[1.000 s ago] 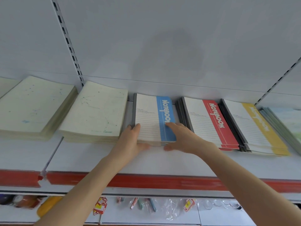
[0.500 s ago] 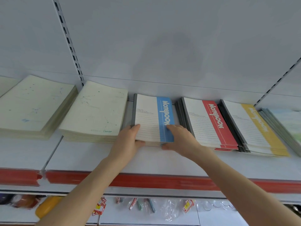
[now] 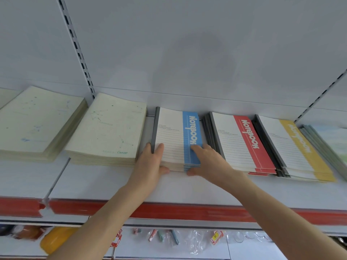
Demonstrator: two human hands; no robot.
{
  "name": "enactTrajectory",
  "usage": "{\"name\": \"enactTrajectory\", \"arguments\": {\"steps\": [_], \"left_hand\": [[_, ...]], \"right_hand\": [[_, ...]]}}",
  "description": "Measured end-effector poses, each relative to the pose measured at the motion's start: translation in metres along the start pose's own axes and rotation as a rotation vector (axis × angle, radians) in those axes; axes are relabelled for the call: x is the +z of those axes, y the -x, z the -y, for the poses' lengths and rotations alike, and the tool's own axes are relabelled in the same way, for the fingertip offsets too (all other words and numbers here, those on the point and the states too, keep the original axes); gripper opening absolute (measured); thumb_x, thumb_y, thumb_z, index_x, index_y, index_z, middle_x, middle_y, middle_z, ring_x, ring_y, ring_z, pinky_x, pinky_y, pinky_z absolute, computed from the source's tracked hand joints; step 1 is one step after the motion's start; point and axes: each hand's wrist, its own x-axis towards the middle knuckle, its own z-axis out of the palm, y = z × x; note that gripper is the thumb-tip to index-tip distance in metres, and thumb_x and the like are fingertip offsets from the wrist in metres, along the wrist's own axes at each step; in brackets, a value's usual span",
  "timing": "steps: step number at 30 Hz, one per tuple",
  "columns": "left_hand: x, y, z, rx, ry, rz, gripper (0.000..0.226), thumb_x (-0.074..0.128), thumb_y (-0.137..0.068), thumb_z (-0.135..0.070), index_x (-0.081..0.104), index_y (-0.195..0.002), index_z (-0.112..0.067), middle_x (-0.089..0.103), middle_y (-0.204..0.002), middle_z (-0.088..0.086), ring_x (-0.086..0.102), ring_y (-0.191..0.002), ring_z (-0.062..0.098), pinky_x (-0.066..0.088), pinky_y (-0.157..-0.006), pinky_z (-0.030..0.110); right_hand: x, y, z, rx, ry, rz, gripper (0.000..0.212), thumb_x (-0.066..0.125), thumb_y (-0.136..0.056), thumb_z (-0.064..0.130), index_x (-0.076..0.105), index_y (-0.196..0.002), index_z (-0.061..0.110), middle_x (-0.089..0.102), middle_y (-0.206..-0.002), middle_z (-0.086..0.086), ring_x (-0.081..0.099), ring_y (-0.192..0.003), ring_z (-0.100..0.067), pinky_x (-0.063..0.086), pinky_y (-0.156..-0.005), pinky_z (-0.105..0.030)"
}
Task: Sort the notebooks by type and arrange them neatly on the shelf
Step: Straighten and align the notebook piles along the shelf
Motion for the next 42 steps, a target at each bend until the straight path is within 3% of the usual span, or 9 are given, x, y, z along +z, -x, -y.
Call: {"name": "enactTrajectory", "arguments": {"steps": [3,5,13,19,24,27,31,36,42], "left_hand": [[0.006,-0.002,0.001,0.014,0.049,-0.095,0.049,0.062,-0.088,-0.015,0.040,-0.131,-0.008,0.040,-0.119,0.009,0.044,-0.112,0.022,0.032,-0.085,0.016],[0.008,-0.003,0.000,0.015,0.047,-0.122,0.048,0.063,-0.087,-0.014,0.042,-0.130,-0.007,0.041,-0.116,0.010,0.046,-0.109,0.024,0.037,-0.087,0.022],[0.002,-0.006,0.001,-0.011,0.060,-0.077,0.047,0.065,-0.085,-0.013,0.045,-0.127,-0.008,0.048,-0.116,0.010,0.052,-0.104,0.023,0.032,-0.077,0.018],[-0.001,0.000,0.002,-0.003,0.107,-0.094,0.054,0.064,-0.086,-0.015,0.042,-0.134,-0.007,0.048,-0.122,0.011,0.050,-0.111,0.024,0.033,-0.086,0.020],[-0.004,0.000,0.002,0.000,0.134,-0.107,0.041,0.065,-0.084,-0.009,0.053,-0.123,-0.004,0.058,-0.116,0.012,0.055,-0.106,0.024,0.040,-0.088,0.026],[-0.005,-0.001,0.001,0.000,0.171,-0.109,0.040,0.066,-0.082,-0.005,0.055,-0.120,-0.004,0.059,-0.114,0.012,0.056,-0.103,0.023,0.038,-0.084,0.019],[-0.006,-0.005,0.000,-0.016,0.220,-0.099,0.046,0.067,-0.080,0.000,0.053,-0.125,-0.001,0.058,-0.120,0.014,0.054,-0.109,0.022,0.026,-0.078,0.006],[-0.005,-0.006,0.002,-0.032,0.226,-0.060,0.058,0.066,-0.084,-0.007,0.042,-0.136,-0.004,0.050,-0.134,0.011,0.047,-0.122,0.019,0.021,-0.084,0.003],[-0.013,-0.012,-0.007,-0.024,0.149,0.034,0.052,0.055,-0.091,-0.030,0.039,-0.133,-0.005,0.043,-0.132,0.012,0.042,-0.123,0.024,0.028,-0.088,0.019]], "right_hand": [[-0.001,-0.001,-0.001,-0.010,0.013,-0.044,0.057,0.065,-0.084,0.032,0.038,-0.131,0.015,0.045,-0.121,-0.008,0.049,-0.108,-0.025,0.042,-0.084,-0.031],[-0.001,-0.001,-0.002,-0.014,-0.001,-0.056,0.057,0.063,-0.085,0.031,0.037,-0.133,0.016,0.045,-0.124,-0.008,0.048,-0.112,-0.025,0.043,-0.087,-0.032],[-0.003,-0.002,-0.003,0.013,-0.039,-0.011,0.062,0.068,-0.083,0.026,0.035,-0.133,0.014,0.042,-0.130,-0.009,0.046,-0.115,-0.026,0.043,-0.091,-0.035],[-0.010,0.001,-0.005,-0.036,-0.046,0.042,0.058,0.062,-0.088,0.021,0.032,-0.137,0.016,0.041,-0.132,-0.008,0.045,-0.117,-0.024,0.040,-0.088,-0.028],[-0.011,0.003,-0.003,-0.072,0.045,0.034,0.048,0.056,-0.091,0.016,0.036,-0.134,0.015,0.044,-0.126,-0.009,0.049,-0.112,-0.025,0.042,-0.085,-0.028],[-0.010,0.002,-0.004,-0.043,0.046,0.024,0.052,0.059,-0.089,0.016,0.034,-0.135,0.016,0.044,-0.127,-0.009,0.050,-0.113,-0.027,0.043,-0.088,-0.030],[-0.014,-0.004,-0.003,0.019,-0.056,0.046,0.067,0.065,-0.084,0.013,0.027,-0.139,0.017,0.039,-0.127,-0.010,0.049,-0.105,-0.025,0.044,-0.075,-0.028],[-0.013,-0.006,-0.003,0.008,-0.065,0.098,0.067,0.062,-0.086,0.013,0.022,-0.141,0.016,0.041,-0.128,-0.010,0.046,-0.105,-0.021,0.043,-0.073,-0.026],[-0.024,-0.006,-0.013,0.026,-0.216,0.144,0.079,0.064,-0.086,0.026,0.013,-0.147,0.023,0.043,-0.133,-0.002,0.043,-0.120,-0.023,0.038,-0.089,-0.029]]}}
